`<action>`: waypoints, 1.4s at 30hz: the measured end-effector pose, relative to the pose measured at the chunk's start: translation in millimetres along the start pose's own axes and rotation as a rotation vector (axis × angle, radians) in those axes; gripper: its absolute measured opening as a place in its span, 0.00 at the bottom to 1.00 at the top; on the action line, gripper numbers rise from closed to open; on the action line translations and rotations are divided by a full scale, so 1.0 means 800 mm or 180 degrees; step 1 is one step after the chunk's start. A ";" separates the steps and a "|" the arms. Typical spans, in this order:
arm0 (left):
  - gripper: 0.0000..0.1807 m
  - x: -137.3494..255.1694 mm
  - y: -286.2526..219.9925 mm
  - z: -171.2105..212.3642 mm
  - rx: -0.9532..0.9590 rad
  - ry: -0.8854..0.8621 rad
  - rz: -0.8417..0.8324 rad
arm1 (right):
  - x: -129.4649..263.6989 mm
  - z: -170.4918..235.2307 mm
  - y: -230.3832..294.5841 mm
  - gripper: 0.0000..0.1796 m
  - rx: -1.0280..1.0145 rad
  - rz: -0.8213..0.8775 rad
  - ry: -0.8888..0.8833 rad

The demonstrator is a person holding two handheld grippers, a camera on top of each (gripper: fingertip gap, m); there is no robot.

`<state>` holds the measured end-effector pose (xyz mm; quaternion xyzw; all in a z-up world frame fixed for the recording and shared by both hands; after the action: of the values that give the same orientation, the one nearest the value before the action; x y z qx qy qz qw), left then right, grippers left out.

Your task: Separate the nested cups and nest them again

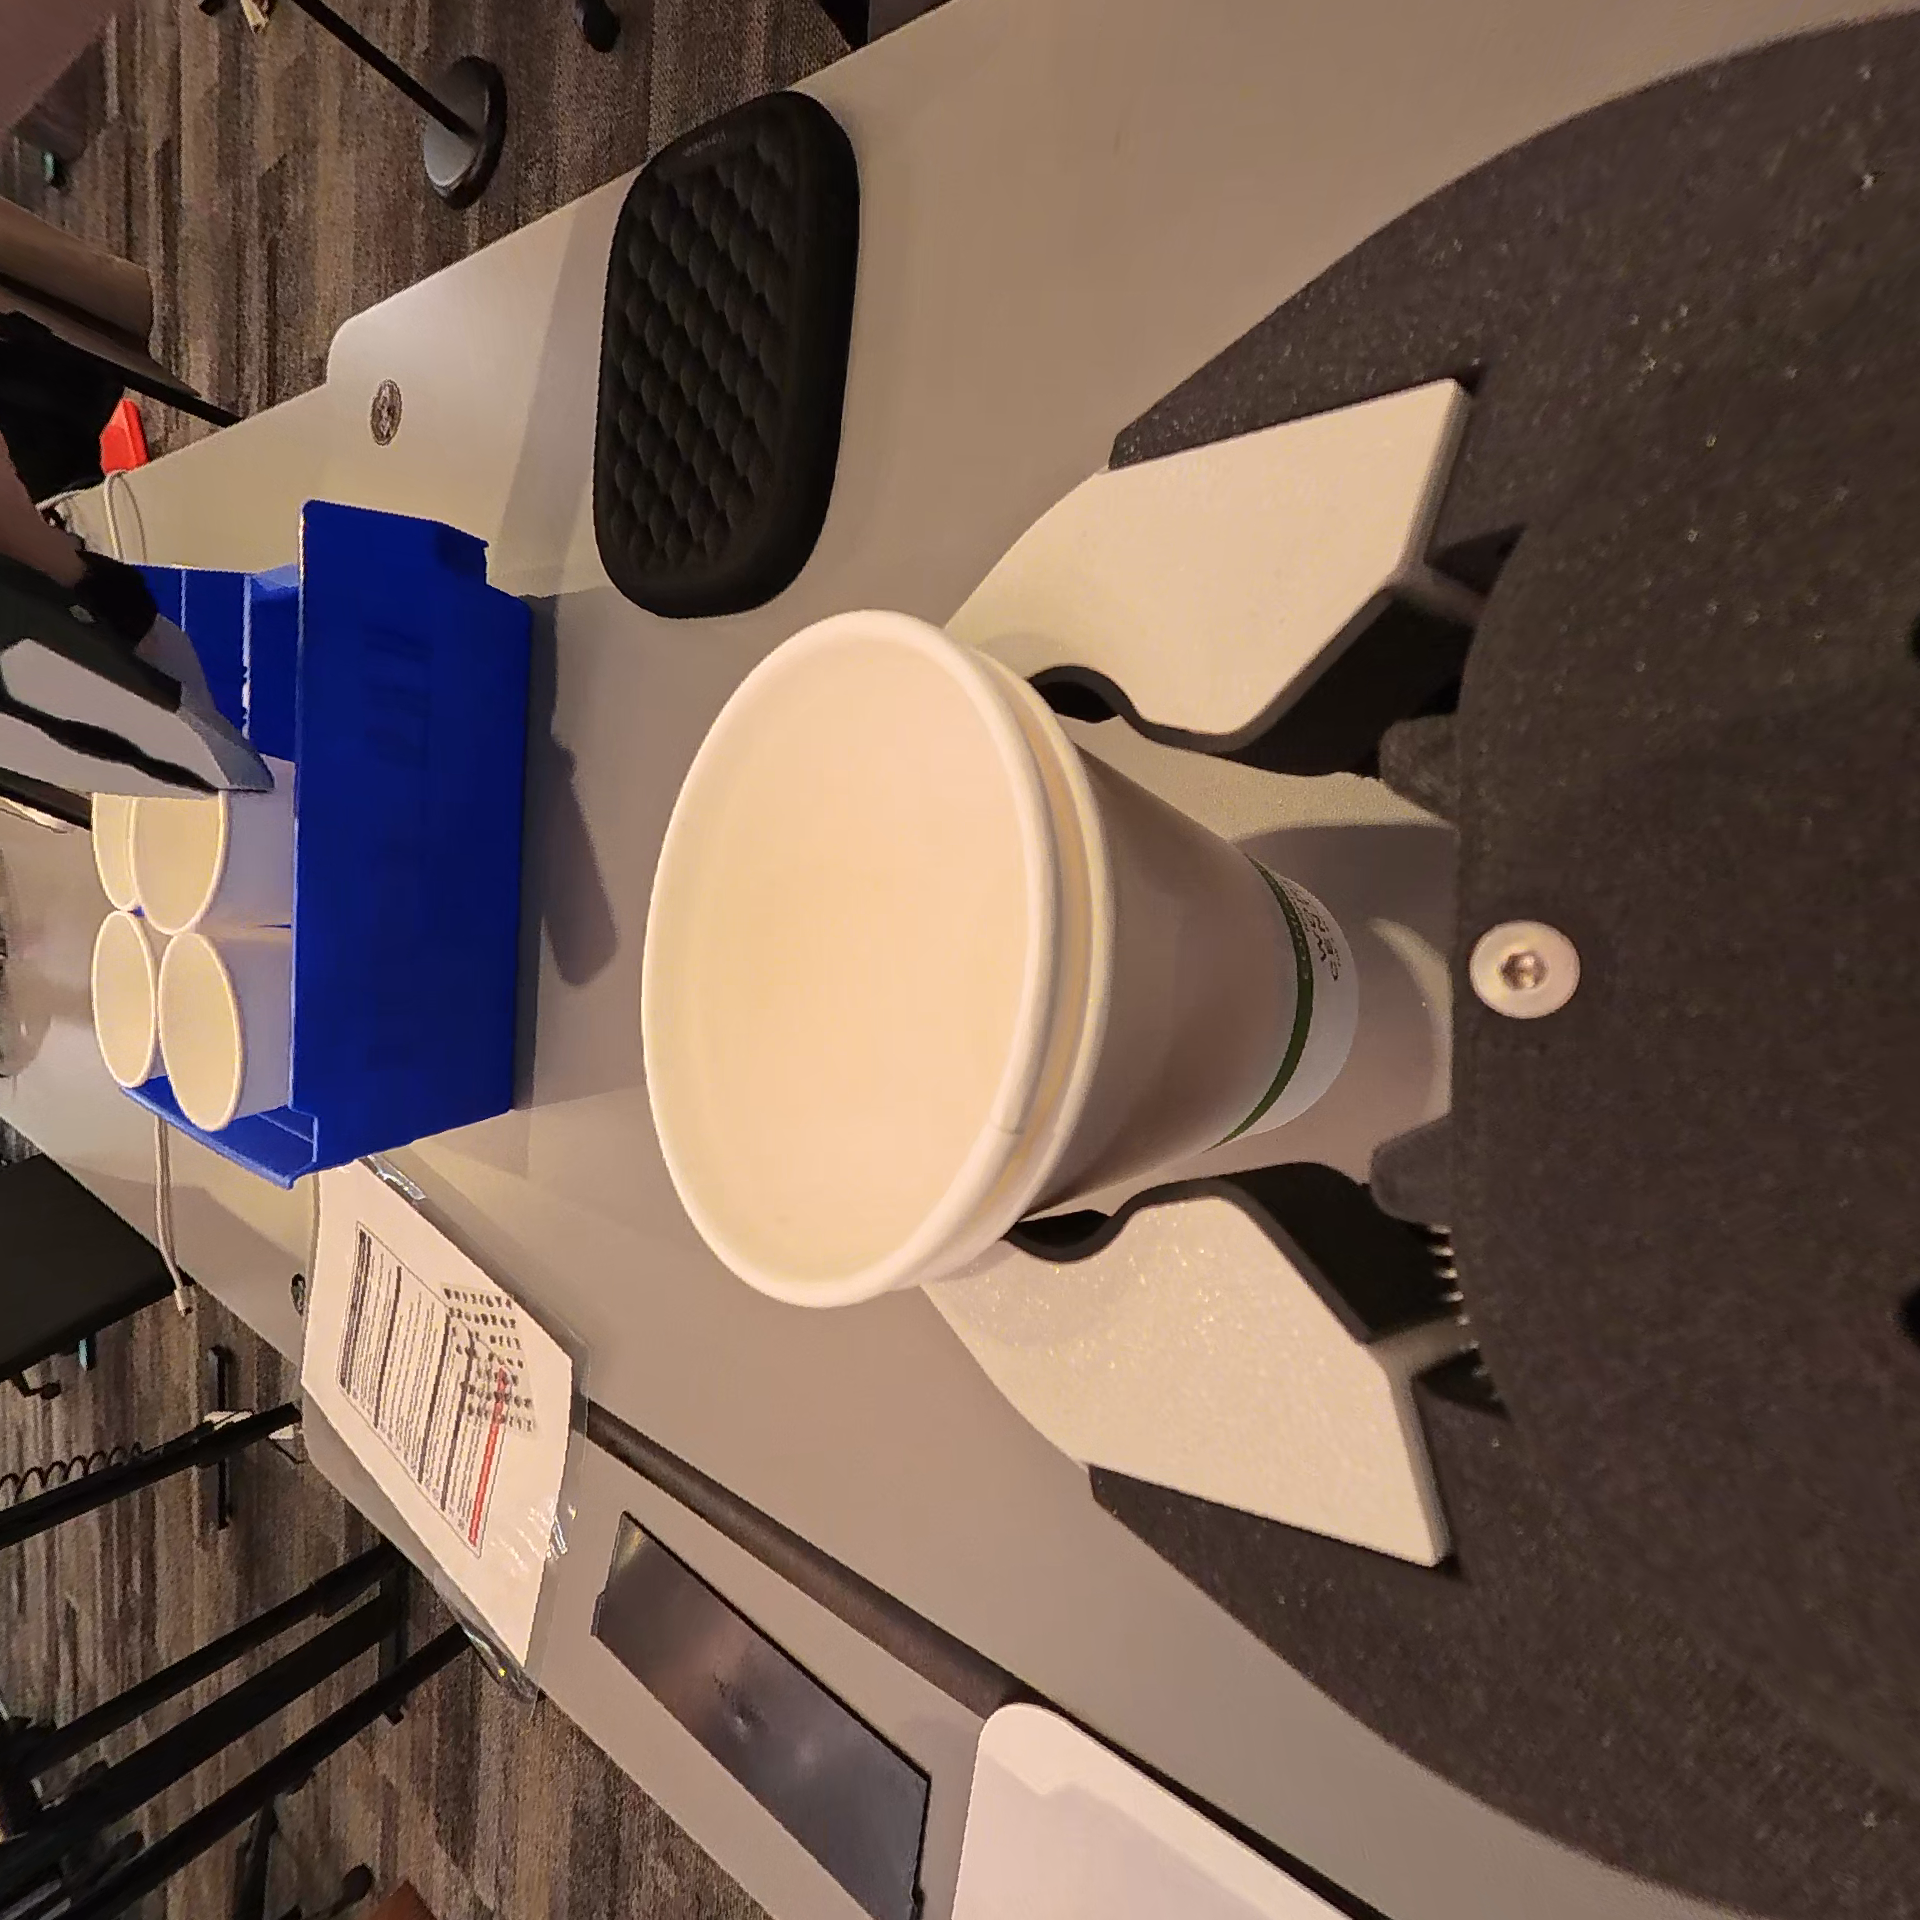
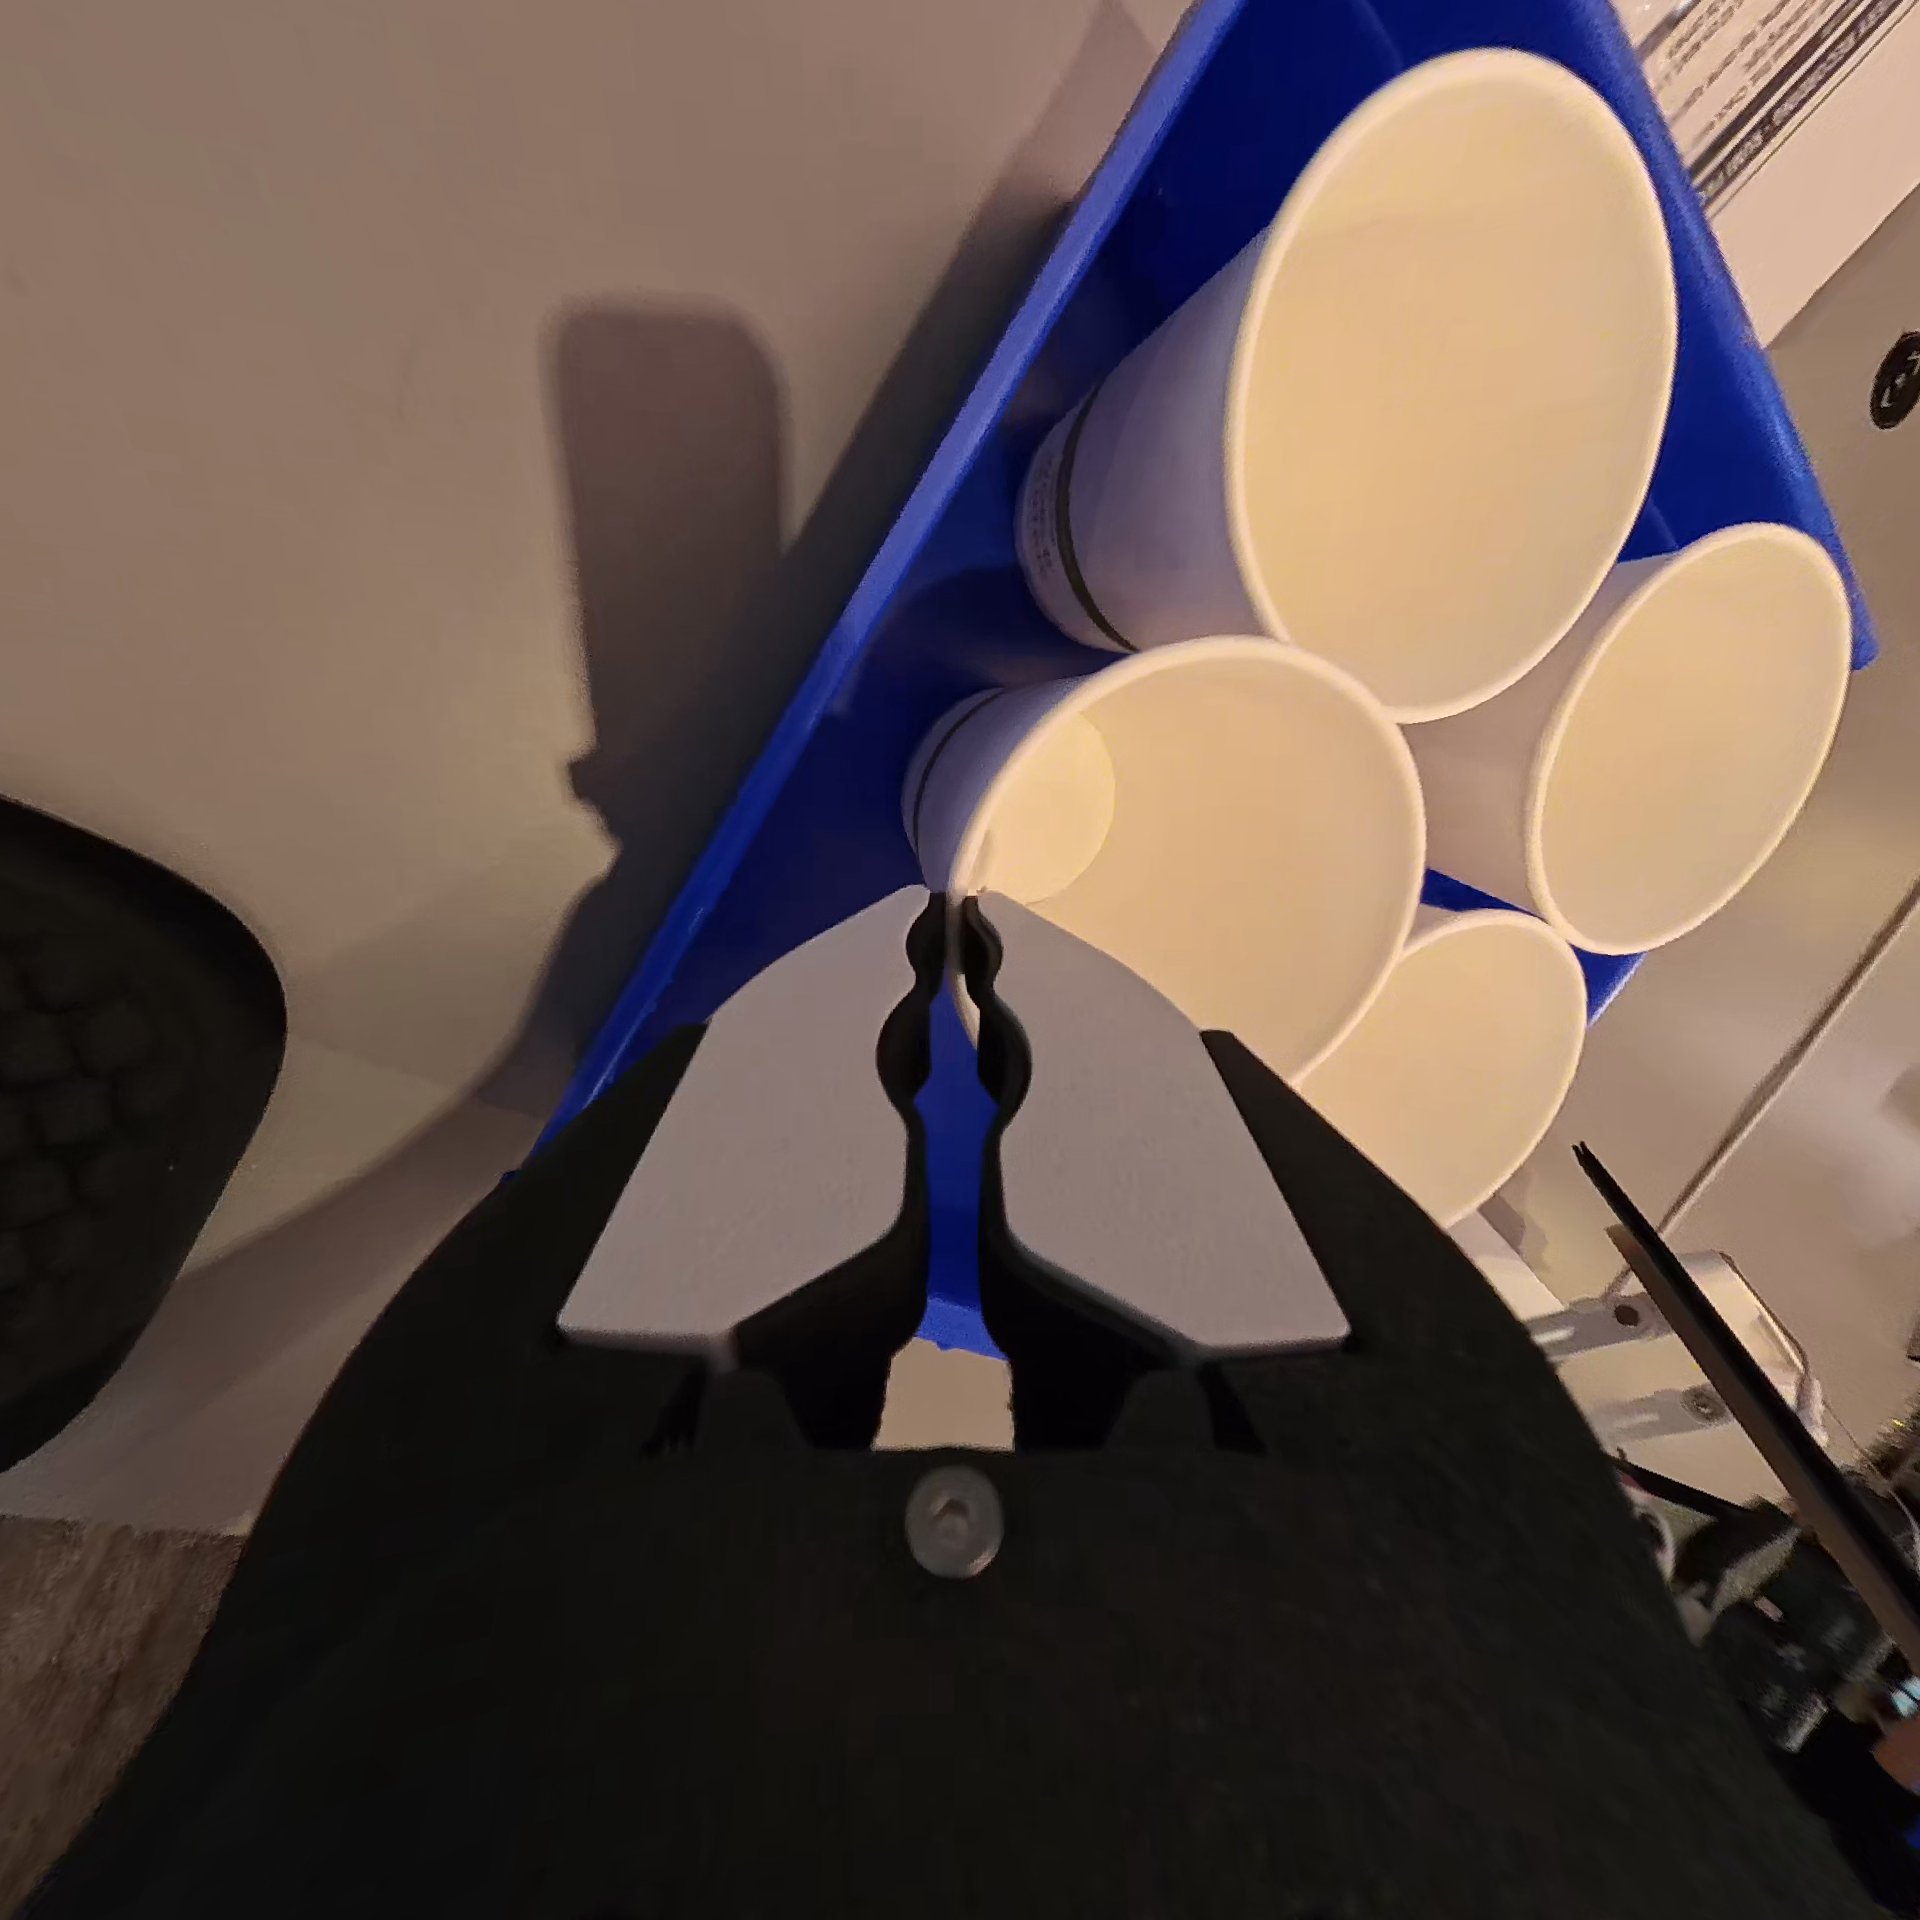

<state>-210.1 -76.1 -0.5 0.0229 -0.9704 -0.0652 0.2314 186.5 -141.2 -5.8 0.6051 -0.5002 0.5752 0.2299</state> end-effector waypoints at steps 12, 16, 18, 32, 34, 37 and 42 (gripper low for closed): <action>0.52 -0.002 0.000 0.002 0.0001 0.0019 0.0010 | -0.005 -0.003 -0.005 0.01 -0.0139 -0.0173 -0.0245; 0.52 -0.003 0.000 0.003 0.0003 0.0028 0.0013 | -0.006 -0.007 -0.004 0.01 -0.0159 -0.0217 -0.0203; 0.52 -0.002 0.000 0.002 0.0002 0.0024 0.0012 | -0.006 -0.006 -0.004 0.01 -0.0155 -0.0212 -0.0132; 0.52 -0.002 -0.001 0.002 -0.0008 0.0028 0.0020 | -0.003 -0.003 -0.008 0.13 -0.0159 -0.0108 0.0016; 0.52 -0.001 -0.001 0.001 -0.0008 0.0023 0.0020 | 0.008 -0.007 -0.010 0.13 -0.0178 -0.0097 -0.0140; 0.52 -0.002 -0.001 0.002 0.0003 0.0028 0.0027 | 0.014 -0.008 -0.010 0.12 -0.0175 -0.0118 -0.0158; 0.52 -0.002 -0.003 0.000 -0.0026 0.0032 0.0032 | -0.011 0.006 -0.005 0.04 0.0047 0.0002 0.0139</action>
<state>-208.7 -78.3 -1.8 0.0174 -0.9690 -0.0680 0.2367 194.1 -140.6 -14.0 0.5940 -0.4910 0.5919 0.2361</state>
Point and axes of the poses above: each gripper's, where its closed fingertips meet, x back along the fingers, z out of its underside, y = z × x across the jaws, the point moved 6 cm from there along x, back along the fingers, and after that the axes turned 6 degrees about -x, right-handed, at the moved point
